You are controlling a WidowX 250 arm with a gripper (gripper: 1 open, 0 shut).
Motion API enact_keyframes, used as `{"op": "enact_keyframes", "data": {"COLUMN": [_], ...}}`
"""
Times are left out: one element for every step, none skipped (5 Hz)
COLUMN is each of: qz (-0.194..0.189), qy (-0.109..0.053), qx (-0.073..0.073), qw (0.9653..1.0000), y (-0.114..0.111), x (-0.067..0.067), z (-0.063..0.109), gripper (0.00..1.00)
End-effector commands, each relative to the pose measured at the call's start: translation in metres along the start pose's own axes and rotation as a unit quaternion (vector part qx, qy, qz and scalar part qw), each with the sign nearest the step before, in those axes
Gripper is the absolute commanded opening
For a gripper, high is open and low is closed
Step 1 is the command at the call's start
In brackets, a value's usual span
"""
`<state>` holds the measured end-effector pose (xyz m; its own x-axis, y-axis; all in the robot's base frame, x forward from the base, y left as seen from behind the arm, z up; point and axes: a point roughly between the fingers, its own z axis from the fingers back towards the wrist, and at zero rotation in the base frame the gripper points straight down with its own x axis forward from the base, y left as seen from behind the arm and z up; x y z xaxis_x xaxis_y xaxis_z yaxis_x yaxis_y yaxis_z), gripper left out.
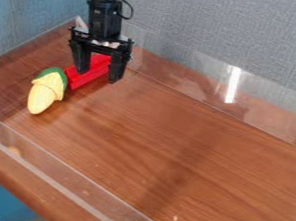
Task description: Put the red object to the left side of the table
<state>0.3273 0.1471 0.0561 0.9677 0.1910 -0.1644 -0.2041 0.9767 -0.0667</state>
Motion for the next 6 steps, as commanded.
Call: {"op": "enact_keyframes", "data": {"qz": [0.009,0.014,0.034,0.051,0.045,0.042], "qy": [-0.043,-0.039,-0.036,-0.033,-0.032,-0.035], "qx": [0.016,0.016,0.017,0.015,0.014,0.015], "qw": [0.9989,0.9990,0.9987,0.9980,0.9984,0.9984], "y": [0.014,0.019,0.021,0.022,0.012,0.005], "x": [0.007,0.007,0.002,-0.004,-0.006,-0.012], "z": [0.035,0.037,0.032,0.028,0.030,0.046], "gripper": [1.00,1.00,1.00,1.00,1.00,1.00]}}
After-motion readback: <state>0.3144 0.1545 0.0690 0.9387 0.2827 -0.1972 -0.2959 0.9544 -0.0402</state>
